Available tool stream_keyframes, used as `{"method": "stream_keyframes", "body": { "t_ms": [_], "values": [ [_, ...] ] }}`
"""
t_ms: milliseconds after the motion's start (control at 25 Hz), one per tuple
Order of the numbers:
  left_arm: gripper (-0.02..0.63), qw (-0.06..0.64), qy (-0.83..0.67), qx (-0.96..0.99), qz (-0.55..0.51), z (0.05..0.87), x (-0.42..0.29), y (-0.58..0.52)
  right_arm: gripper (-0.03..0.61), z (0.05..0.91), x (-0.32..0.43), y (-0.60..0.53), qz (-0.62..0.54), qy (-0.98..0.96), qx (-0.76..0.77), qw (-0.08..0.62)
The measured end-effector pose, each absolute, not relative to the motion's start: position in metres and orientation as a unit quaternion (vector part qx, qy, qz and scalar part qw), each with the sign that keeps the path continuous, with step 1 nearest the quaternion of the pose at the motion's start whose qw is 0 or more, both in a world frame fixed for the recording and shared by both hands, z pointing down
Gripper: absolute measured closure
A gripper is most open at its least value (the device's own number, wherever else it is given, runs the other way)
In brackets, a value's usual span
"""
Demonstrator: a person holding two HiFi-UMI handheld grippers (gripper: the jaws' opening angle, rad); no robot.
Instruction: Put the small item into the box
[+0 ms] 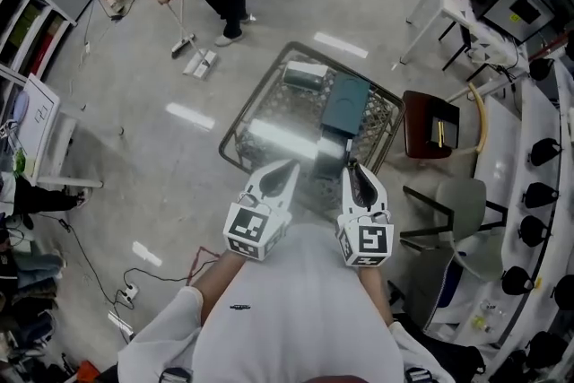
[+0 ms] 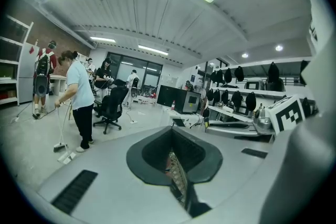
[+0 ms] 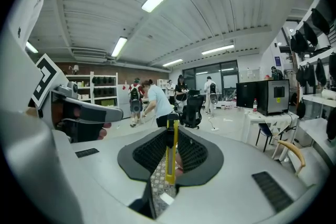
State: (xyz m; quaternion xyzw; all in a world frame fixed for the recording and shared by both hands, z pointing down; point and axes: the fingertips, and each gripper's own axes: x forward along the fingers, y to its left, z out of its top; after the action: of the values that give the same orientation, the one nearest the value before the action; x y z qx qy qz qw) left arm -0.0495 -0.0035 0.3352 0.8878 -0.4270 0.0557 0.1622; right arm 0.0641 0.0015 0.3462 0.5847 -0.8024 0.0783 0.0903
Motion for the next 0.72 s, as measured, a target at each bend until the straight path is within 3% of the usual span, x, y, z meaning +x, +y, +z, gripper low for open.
{"method": "stream_keyframes", "body": {
  "t_ms": [720],
  "values": [
    [0.612,0.185,-0.457,0.866,0.089,0.382,-0.002,-0.028,0.525,0.423,0.107,-0.034,0.105,-0.824,0.538,0.144]
  ]
}}
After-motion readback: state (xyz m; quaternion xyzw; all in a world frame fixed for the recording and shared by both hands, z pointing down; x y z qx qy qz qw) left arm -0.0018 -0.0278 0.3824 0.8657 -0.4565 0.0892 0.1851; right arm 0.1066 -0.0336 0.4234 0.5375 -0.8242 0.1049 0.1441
